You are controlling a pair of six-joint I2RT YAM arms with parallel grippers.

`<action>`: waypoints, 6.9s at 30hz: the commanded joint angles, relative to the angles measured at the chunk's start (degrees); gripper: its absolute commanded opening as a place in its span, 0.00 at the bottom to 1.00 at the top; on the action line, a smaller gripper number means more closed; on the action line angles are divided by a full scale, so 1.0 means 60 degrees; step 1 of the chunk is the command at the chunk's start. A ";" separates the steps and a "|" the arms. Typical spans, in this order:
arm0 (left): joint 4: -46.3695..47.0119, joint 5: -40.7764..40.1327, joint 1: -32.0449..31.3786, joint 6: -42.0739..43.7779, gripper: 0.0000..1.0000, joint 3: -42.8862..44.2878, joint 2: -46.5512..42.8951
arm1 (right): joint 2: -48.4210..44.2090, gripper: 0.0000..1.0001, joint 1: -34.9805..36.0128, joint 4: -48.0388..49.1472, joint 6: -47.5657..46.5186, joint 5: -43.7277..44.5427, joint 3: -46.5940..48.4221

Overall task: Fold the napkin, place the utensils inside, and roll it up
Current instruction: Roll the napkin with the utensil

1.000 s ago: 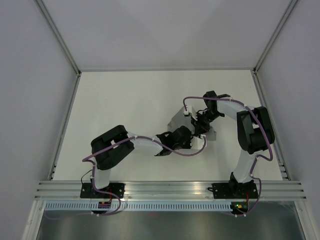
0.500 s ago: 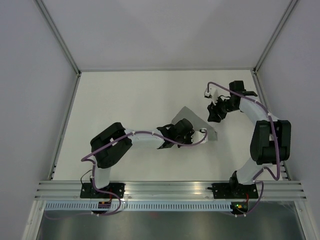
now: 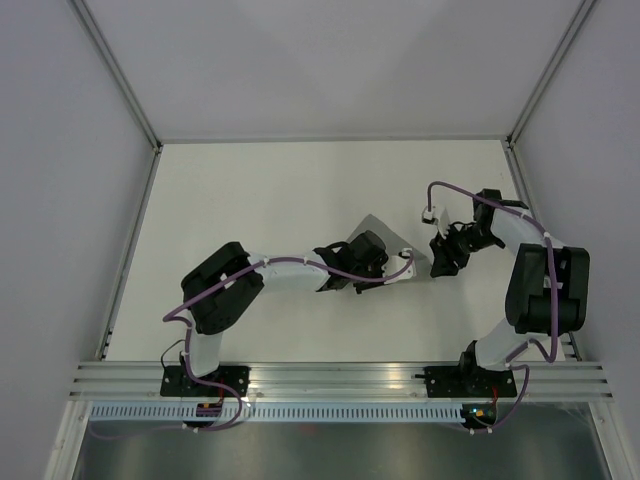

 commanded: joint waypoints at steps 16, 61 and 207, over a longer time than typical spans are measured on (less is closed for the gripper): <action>-0.1986 0.1062 -0.0061 -0.0794 0.02 -0.0029 0.0953 | 0.1563 0.25 -0.0012 -0.0976 -0.0401 -0.0743 0.0505; -0.4082 0.5968 0.0612 -0.2652 0.02 0.1435 0.2520 | 0.0496 0.48 -0.0803 0.3932 0.2691 0.0562 0.0418; 0.3668 -0.1853 -0.1438 -0.1628 0.02 -0.4189 -0.0658 | 0.4393 0.34 0.2406 -0.2469 -0.2846 0.1236 0.3317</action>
